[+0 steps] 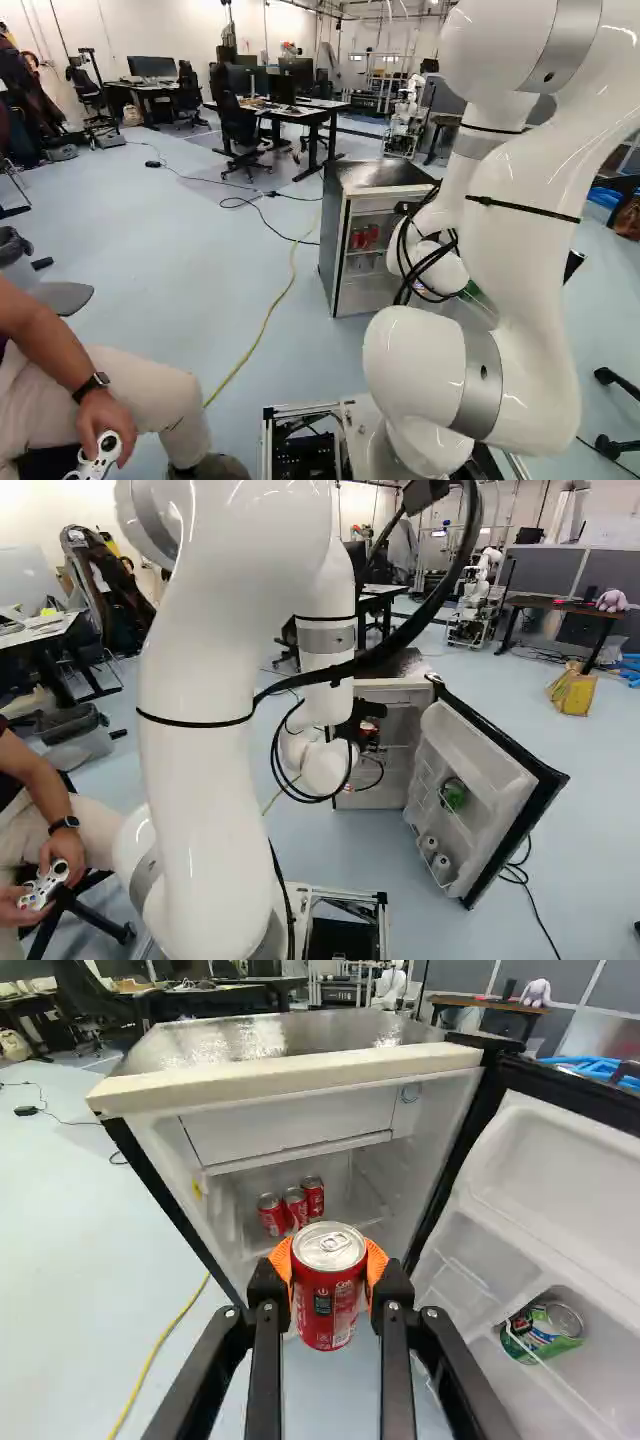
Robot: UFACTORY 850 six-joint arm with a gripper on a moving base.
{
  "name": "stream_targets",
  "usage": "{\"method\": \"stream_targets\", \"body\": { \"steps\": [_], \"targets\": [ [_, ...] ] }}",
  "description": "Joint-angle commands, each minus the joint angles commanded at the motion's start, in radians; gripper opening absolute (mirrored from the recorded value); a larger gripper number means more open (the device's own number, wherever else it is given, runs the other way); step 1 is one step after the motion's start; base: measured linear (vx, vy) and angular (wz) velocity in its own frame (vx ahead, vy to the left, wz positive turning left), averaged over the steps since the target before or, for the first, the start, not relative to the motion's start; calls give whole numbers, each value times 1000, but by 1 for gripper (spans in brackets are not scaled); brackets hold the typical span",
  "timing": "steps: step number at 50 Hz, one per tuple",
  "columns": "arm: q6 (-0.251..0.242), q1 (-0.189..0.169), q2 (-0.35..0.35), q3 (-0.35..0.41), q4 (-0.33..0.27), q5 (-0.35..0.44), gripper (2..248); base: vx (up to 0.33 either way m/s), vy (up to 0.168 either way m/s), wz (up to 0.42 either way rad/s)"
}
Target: Grab a drink from the fridge
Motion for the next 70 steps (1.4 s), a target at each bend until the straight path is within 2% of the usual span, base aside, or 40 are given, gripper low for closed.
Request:
{"method": "stream_targets", "body": {
  "steps": [70],
  "targets": [
    [0,39,143,-50,0,-85,91,0,0,0]
  ]
}}
